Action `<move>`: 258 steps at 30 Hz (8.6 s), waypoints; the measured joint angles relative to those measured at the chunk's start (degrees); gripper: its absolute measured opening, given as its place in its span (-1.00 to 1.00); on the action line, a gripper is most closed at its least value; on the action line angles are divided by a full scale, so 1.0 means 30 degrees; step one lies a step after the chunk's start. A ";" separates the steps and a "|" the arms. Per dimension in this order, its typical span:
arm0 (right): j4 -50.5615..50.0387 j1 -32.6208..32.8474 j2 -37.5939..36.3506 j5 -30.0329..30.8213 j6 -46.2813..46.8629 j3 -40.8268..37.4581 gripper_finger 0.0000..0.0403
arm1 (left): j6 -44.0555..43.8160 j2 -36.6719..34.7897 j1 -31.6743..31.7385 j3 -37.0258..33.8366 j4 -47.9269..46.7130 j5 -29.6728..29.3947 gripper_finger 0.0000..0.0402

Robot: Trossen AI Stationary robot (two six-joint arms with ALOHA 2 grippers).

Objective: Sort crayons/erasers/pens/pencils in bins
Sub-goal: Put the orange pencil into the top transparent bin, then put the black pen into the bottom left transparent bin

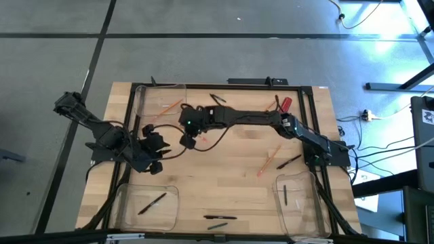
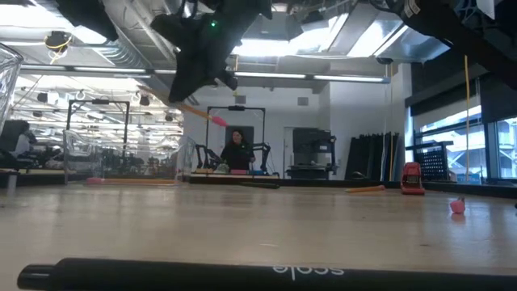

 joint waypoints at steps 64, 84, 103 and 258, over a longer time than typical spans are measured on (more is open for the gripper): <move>2.0544 -0.5423 -0.0132 -0.7459 -0.9184 -0.6761 -0.87 | -1.1100 0.0000 0.0029 0.0000 -0.9230 -0.4384 -0.56; 2.1732 -0.5329 0.0614 -0.7766 -0.9126 -0.6739 -0.87 | -1.1100 0.0000 0.0029 0.0000 -0.9215 -0.4406 -0.56; 2.0843 -0.5384 0.1333 -0.7599 -0.8618 -0.6739 -0.87 | -1.1093 0.0002 0.0029 0.0000 -0.9222 -0.4406 -0.56; -0.3610 -0.6673 -0.5252 -0.1171 -0.1981 -0.6382 -0.47 | 0.7429 -0.1180 0.7600 -0.1749 0.1976 0.2370 -0.56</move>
